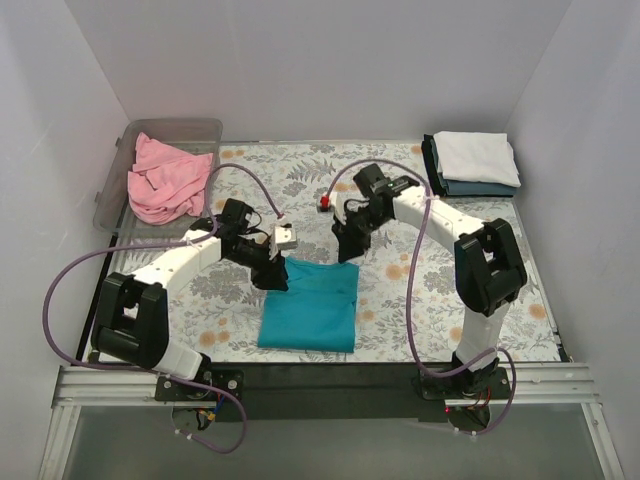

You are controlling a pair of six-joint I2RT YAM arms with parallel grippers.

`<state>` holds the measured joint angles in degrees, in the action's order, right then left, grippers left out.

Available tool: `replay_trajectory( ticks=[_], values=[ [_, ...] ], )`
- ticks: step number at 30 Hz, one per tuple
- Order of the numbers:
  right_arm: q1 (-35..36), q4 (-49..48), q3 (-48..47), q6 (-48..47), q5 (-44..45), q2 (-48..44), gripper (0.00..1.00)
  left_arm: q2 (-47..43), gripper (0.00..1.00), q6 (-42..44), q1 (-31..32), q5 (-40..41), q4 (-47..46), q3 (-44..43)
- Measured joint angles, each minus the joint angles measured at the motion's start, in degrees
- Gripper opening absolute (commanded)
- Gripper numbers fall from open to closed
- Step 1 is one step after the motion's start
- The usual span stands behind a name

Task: Fold and stack the t-shirts
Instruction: Fold the tshirt

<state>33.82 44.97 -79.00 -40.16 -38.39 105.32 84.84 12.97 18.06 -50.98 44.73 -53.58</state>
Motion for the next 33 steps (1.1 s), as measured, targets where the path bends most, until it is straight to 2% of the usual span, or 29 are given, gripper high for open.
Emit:
replay_trajectory(
  ticks=[3,4,8,15,23,26,30,31,33],
  values=[
    [-2.80,-0.85,-9.33,5.22,-3.89,3.34,0.22,-0.92,0.40,-1.38,4.37,-0.22,-3.61,-0.09],
    [-3.50,-1.27,-11.82,7.28,-5.51,4.68,0.16,-0.90,0.40,-1.62,5.66,-0.20,-5.16,-0.09],
    [-3.82,-2.23,-16.55,14.75,-12.55,11.02,0.02,0.83,0.43,-1.84,8.92,-0.24,-9.27,-0.33],
    [-3.19,-4.22,-16.70,26.58,-18.69,21.86,0.01,7.52,0.44,-1.84,11.28,2.51,-13.73,-0.90],
    [-2.99,-9.70,-13.97,34.38,-23.19,22.56,0.01,10.36,0.42,-1.51,13.68,4.07,-15.19,-0.90],
    [-2.95,-10.69,-12.92,35.91,-23.87,22.71,0.01,11.72,0.38,-1.95,14.03,4.07,-15.26,-0.90],
    [-2.86,-12.07,-12.22,37.44,-24.52,23.78,0.01,13.11,0.20,-2.47,14.19,4.07,-15.28,-0.90],
    [-2.80,-12.22,-12.13,37.68,-24.65,24.22,0.01,13.20,0.13,-2.51,14.21,4.07,-15.28,-0.90],
    [-2.69,-12.57,-12.04,38.10,-24.76,25.16,0.01,13.18,0.08,-2.54,14.36,4.04,-15.30,-0.90]
  ],
)
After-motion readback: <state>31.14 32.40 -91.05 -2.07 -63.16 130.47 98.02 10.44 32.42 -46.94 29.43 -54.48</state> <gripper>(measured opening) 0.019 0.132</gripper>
